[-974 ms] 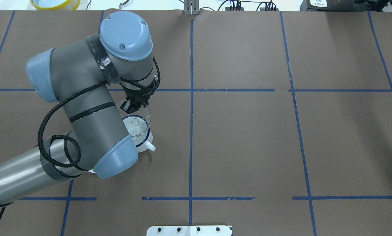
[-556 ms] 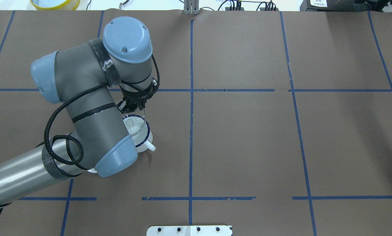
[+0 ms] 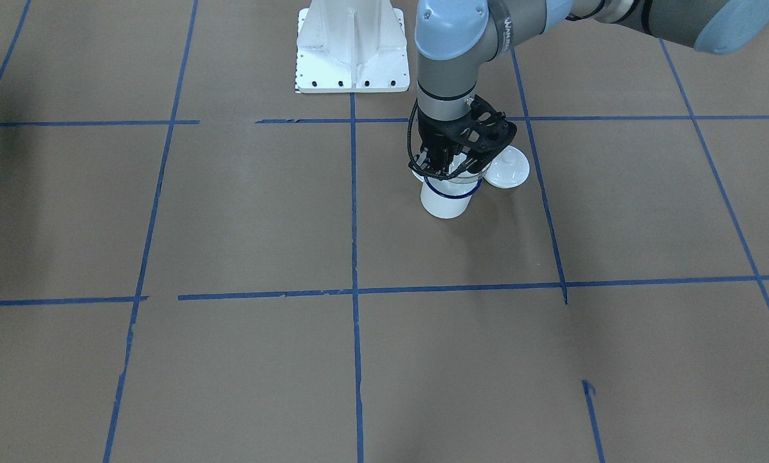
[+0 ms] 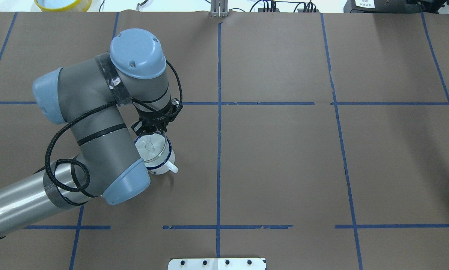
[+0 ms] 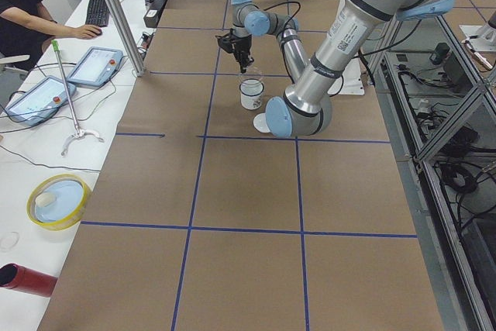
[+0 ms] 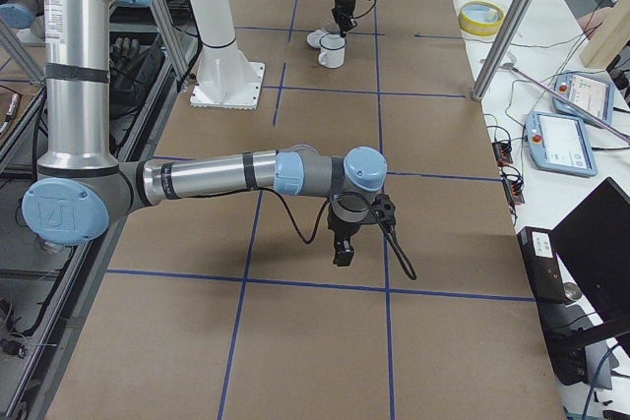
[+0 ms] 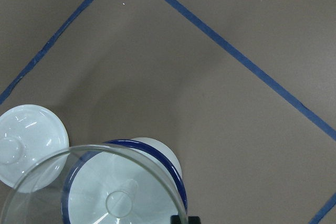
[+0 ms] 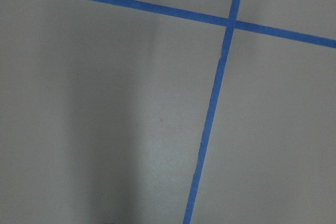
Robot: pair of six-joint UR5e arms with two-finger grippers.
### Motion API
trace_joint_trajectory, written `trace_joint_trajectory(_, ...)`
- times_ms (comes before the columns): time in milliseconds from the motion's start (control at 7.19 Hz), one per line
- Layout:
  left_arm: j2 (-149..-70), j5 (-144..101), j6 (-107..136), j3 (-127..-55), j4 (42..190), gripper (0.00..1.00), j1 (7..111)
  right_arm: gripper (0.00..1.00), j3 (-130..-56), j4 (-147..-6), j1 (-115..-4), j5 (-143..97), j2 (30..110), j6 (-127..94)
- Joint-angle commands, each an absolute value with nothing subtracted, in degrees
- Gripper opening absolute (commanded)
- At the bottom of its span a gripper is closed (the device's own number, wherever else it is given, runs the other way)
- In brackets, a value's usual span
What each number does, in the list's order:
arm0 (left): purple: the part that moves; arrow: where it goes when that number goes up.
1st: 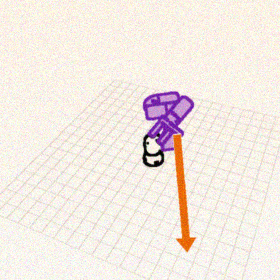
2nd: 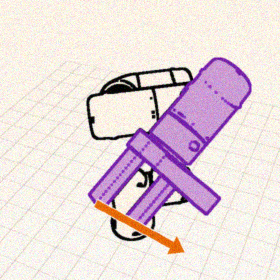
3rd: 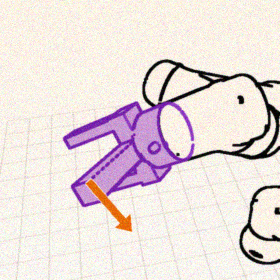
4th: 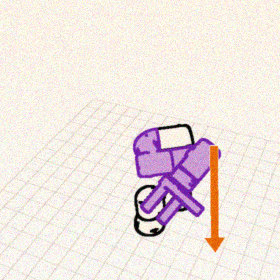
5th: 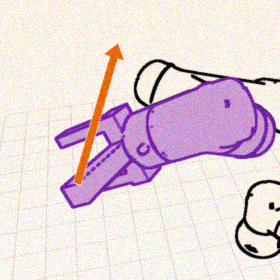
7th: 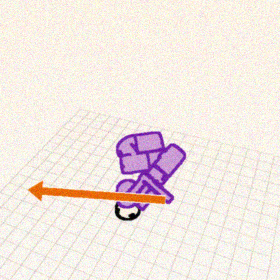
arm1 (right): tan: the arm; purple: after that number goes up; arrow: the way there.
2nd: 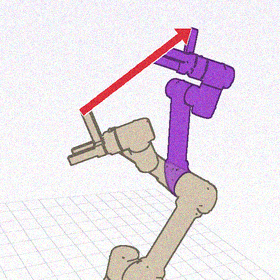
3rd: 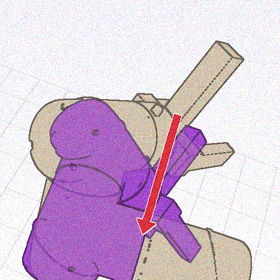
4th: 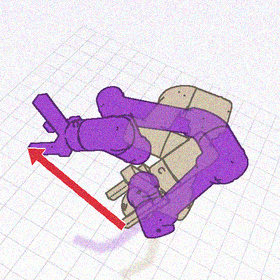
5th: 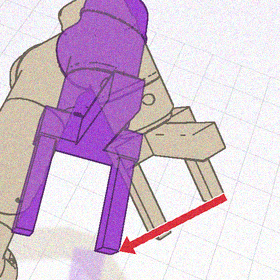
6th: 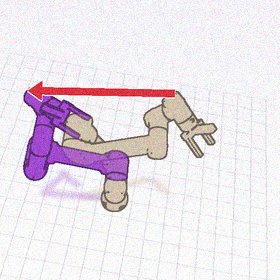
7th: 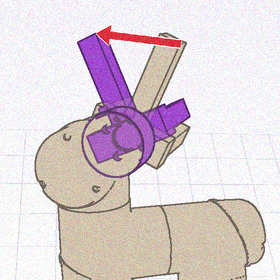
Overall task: Place funnel on cup
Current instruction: 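Lower the funnel into the mug opening and open the left gripper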
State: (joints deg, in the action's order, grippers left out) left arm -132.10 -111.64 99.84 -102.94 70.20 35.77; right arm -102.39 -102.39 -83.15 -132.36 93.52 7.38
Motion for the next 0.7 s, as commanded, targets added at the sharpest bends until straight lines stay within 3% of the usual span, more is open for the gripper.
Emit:
trace_joint_trajectory(0,-130.7,-111.8,99.1,-102.4,73.2,0.00,34.6,1.00,-102.4,-102.4,-83.1,-132.4,93.5,7.5)
trace_joint_trajectory(556,-130.2,-111.7,98.8,-101.5,74.4,0.00,34.0,1.00,-102.4,-102.4,-83.1,-132.4,93.5,7.5)
